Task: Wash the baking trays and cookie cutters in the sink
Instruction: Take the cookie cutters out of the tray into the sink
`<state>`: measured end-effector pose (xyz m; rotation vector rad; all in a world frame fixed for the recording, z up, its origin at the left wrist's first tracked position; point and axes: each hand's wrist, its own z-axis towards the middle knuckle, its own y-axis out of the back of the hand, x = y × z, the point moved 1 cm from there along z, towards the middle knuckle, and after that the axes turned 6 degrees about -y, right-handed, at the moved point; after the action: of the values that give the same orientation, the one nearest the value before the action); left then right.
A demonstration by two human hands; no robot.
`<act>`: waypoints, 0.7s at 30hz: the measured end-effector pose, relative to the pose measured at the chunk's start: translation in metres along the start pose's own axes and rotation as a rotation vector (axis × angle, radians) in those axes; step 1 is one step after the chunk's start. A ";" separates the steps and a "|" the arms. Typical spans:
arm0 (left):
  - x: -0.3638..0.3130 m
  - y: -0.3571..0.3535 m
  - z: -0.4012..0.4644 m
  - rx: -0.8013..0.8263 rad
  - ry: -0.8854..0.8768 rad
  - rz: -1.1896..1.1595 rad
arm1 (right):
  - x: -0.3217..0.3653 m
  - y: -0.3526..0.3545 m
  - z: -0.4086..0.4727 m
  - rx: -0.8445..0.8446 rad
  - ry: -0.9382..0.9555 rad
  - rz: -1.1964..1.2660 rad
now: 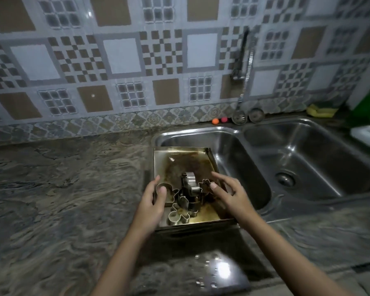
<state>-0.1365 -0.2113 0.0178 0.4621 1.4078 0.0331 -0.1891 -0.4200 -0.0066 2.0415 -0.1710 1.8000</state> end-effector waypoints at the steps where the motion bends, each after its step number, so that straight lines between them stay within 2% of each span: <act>1: -0.007 -0.023 -0.004 0.009 -0.004 -0.007 | -0.005 0.024 -0.003 -0.006 0.006 -0.004; 9: -0.049 -0.181 -0.012 0.121 0.004 -0.045 | -0.052 0.189 -0.010 -0.098 -0.006 -0.101; 14: -0.063 -0.257 0.012 0.175 0.007 -0.096 | -0.078 0.261 0.012 -0.174 -0.024 -0.137; 21: -0.065 -0.351 0.075 0.164 0.040 -0.181 | -0.104 0.343 0.085 -0.156 -0.067 -0.189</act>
<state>-0.1631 -0.5719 -0.0306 0.4701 1.4929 -0.2222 -0.2490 -0.7818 -0.0379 1.9398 -0.1282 1.5562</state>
